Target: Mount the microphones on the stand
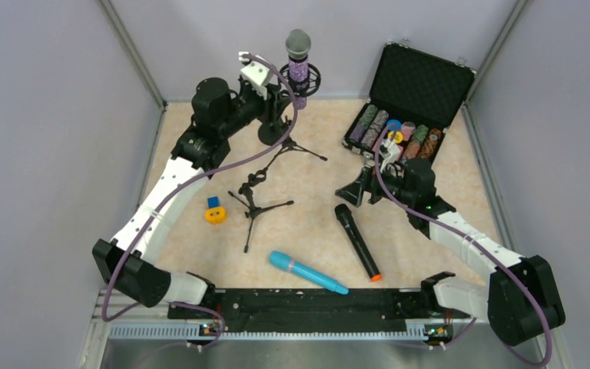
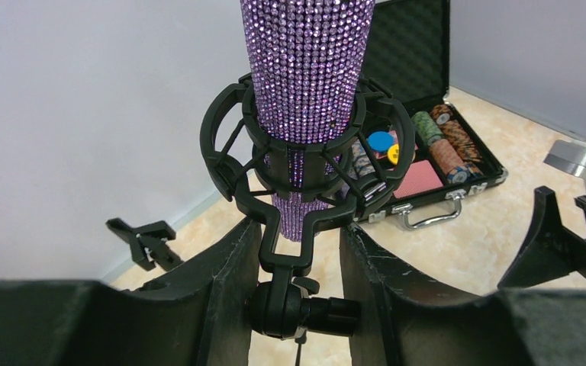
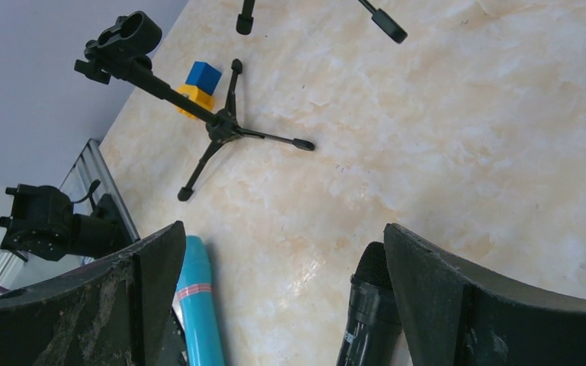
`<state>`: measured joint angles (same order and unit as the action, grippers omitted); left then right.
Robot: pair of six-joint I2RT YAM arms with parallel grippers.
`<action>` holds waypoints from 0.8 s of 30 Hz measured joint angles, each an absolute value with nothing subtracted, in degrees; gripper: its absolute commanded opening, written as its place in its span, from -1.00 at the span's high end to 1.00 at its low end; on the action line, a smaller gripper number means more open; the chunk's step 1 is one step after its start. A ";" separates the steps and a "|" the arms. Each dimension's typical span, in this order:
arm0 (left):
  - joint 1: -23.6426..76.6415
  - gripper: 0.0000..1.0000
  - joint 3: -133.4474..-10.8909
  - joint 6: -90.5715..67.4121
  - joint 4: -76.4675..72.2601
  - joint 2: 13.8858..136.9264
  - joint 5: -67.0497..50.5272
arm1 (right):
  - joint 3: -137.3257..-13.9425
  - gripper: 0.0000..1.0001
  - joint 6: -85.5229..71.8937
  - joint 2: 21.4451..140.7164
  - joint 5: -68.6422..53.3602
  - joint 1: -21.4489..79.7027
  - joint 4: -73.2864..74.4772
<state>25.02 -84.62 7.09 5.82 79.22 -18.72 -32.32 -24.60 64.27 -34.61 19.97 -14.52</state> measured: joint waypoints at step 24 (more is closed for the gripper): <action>12.64 1.00 -81.84 4.21 11.79 79.22 -6.52 | -32.32 -0.98 -24.71 64.25 -34.57 19.97 -12.75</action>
